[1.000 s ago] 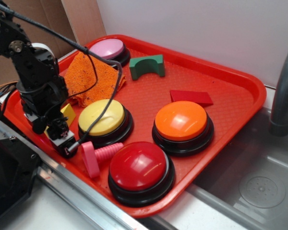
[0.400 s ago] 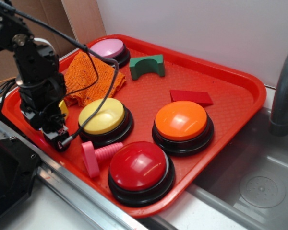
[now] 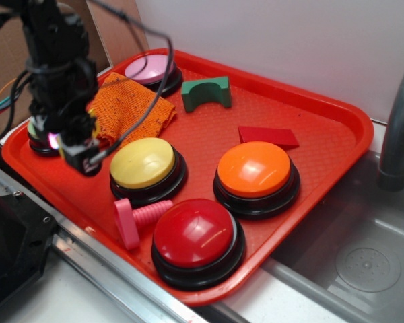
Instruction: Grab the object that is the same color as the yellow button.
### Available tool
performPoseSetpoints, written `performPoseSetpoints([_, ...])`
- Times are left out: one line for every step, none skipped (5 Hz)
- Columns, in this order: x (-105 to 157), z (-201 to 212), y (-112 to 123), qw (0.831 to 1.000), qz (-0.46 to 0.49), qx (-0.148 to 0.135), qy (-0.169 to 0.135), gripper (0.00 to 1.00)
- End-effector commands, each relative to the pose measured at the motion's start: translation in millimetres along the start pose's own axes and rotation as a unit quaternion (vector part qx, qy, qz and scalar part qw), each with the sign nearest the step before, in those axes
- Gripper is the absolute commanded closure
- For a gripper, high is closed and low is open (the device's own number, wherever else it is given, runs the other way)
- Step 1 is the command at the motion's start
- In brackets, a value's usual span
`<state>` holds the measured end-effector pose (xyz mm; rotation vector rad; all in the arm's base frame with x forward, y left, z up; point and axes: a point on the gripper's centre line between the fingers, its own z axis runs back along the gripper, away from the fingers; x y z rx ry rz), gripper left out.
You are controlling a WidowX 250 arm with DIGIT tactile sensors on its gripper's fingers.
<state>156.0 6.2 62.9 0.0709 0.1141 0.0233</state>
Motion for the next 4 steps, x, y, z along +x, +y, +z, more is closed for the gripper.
performPoseSetpoints([51.9,66.0,-21.0,0.998,-0.011,-0.047,-0.034,1.0])
performPoseSetpoints([59.5,96.0,-33.2,0.996,-0.03,-0.049,-0.073,1.0])
performPoseSetpoints([61.8,115.4,-44.5,0.993,-0.025,-0.038,-0.112,1.0])
performPoseSetpoints([62.0,108.7,-52.0,0.992,-0.042,-0.03,-0.115,1.0])
